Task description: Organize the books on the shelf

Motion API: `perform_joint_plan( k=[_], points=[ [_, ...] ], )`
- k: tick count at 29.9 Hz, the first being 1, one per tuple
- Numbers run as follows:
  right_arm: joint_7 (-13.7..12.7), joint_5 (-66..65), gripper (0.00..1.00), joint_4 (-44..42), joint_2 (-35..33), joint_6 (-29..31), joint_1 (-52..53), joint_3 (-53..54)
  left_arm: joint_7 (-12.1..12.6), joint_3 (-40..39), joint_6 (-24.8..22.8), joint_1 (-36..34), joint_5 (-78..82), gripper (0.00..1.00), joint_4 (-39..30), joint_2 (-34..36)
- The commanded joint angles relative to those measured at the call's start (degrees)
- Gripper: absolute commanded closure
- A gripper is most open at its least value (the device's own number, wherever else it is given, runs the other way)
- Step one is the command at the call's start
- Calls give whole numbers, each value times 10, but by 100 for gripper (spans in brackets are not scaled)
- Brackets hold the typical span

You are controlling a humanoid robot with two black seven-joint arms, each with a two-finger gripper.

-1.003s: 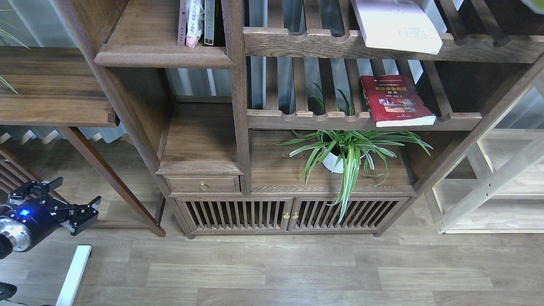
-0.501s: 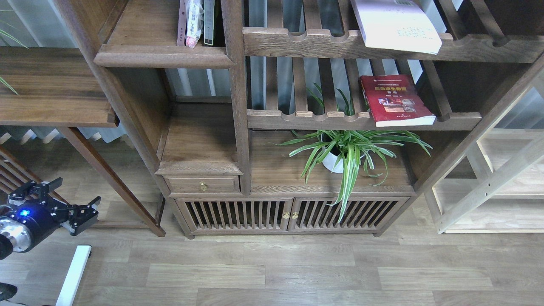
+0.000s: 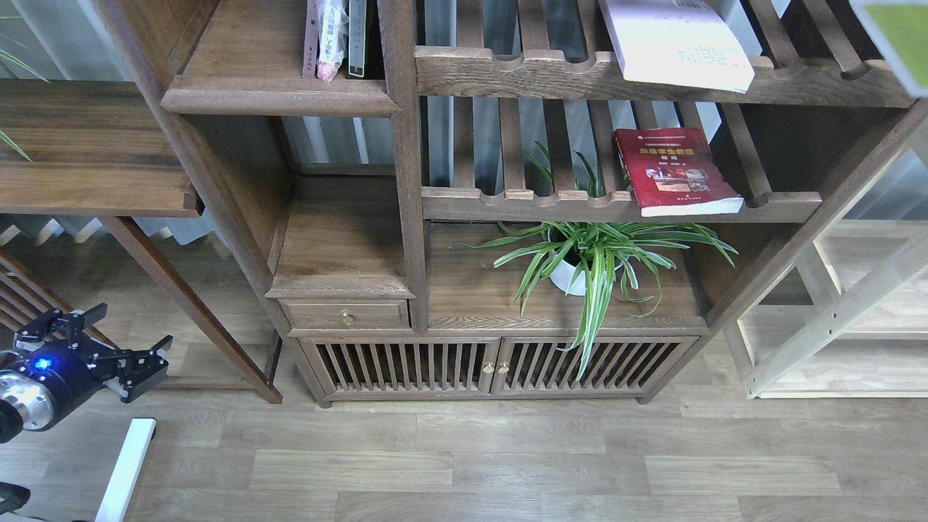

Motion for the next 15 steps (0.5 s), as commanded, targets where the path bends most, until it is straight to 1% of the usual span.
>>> perform_joint_plan(
  k=[1, 5, 15],
  points=[
    [0, 1, 98, -1, 0, 1, 3, -23, 0, 0, -1, 0, 0, 0, 0, -1],
    [0, 5, 98, -3, 0, 3, 22, -60, 0, 0, -1, 0, 0, 0, 0, -4],
    [0, 7, 98, -20, 0, 29, 109, -176, -1, 0, -3, 0, 0, 0, 0, -4]
  ],
)
